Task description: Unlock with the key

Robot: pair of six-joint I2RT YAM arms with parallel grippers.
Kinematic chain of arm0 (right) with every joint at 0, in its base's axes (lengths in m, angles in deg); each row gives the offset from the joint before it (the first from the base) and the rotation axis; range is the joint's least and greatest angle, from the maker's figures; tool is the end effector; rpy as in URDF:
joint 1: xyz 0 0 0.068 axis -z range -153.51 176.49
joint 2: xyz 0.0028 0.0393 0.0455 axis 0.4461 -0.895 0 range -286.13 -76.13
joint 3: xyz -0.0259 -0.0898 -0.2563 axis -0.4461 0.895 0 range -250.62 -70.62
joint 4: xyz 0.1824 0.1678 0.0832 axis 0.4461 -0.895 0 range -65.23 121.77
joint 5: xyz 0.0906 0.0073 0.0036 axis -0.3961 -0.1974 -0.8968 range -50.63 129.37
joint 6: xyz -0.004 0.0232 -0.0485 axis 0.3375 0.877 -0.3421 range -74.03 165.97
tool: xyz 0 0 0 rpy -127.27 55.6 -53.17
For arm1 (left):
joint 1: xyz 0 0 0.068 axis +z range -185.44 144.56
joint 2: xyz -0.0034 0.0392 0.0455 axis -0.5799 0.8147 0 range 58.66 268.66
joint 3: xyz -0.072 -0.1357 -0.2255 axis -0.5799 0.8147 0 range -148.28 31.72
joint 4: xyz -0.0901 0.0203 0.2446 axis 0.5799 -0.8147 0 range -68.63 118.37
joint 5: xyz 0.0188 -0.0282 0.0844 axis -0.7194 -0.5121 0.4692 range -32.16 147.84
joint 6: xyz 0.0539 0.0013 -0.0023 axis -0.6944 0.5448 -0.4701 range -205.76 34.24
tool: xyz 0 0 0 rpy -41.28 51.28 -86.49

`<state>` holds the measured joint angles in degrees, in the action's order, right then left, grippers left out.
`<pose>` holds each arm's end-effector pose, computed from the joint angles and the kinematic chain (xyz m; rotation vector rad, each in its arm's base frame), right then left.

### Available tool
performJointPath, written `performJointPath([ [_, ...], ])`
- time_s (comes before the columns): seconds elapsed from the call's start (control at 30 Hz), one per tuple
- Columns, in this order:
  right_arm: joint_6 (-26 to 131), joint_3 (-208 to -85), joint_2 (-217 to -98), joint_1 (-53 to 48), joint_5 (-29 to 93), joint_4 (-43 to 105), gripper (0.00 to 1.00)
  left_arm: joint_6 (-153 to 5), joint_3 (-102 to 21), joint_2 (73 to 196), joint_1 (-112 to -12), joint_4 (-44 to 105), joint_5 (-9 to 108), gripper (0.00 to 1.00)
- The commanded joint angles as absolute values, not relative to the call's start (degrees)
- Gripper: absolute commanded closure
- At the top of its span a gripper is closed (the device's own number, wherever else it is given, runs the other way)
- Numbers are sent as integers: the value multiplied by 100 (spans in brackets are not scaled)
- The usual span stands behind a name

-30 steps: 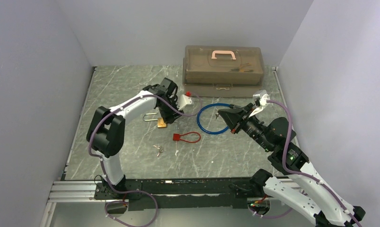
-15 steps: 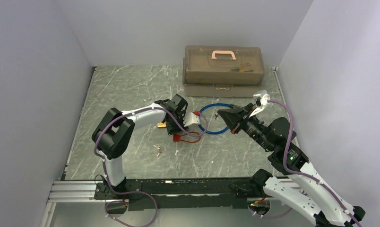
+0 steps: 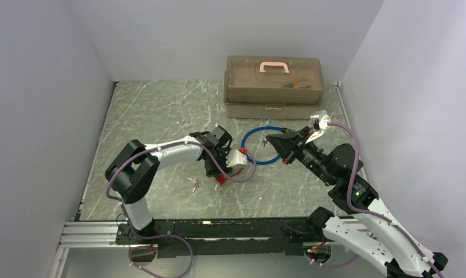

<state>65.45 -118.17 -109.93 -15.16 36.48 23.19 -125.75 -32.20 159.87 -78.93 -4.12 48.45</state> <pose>0.0986 0.0901 0.3867 -0.3392 1.5092 0.8943 0.2429 -0.2385 0.1693 1.8838 2.0503 -0.2436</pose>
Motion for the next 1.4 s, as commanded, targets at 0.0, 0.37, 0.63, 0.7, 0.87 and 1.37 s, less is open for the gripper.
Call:
performJointPath([
  [0.0, 6469, -12002, -11005, -1499, 3656, 2473, 100, -12371, -3023, 15531, -8413, -615, 4023, 39],
  [0.37, 6436, -12098, -10956, -1500, 3722, 2238, 100, -12493, -3389, 15735, -8617, -777, 3942, 32],
  [0.63, 6383, -12116, -10872, -1504, 3820, 2114, 100, -14861, -2914, 15071, -8337, -750, 3974, 18],
  [0.7, 6358, -12136, -10844, -1497, 3876, 2126, 100, -15035, -3026, 15185, -8313, -616, 4012, 18],
  [0.87, 6320, -12263, -10902, -1499, 3925, 2064, 100, -15929, -3257, 15291, -8331, -896, 3507, 5],
  [1.37, 6116, -12428, -10767, -1499, 4133, 1867, 100, -18412, -3711, 15962, -9032, -1692, 3209, 1],
])
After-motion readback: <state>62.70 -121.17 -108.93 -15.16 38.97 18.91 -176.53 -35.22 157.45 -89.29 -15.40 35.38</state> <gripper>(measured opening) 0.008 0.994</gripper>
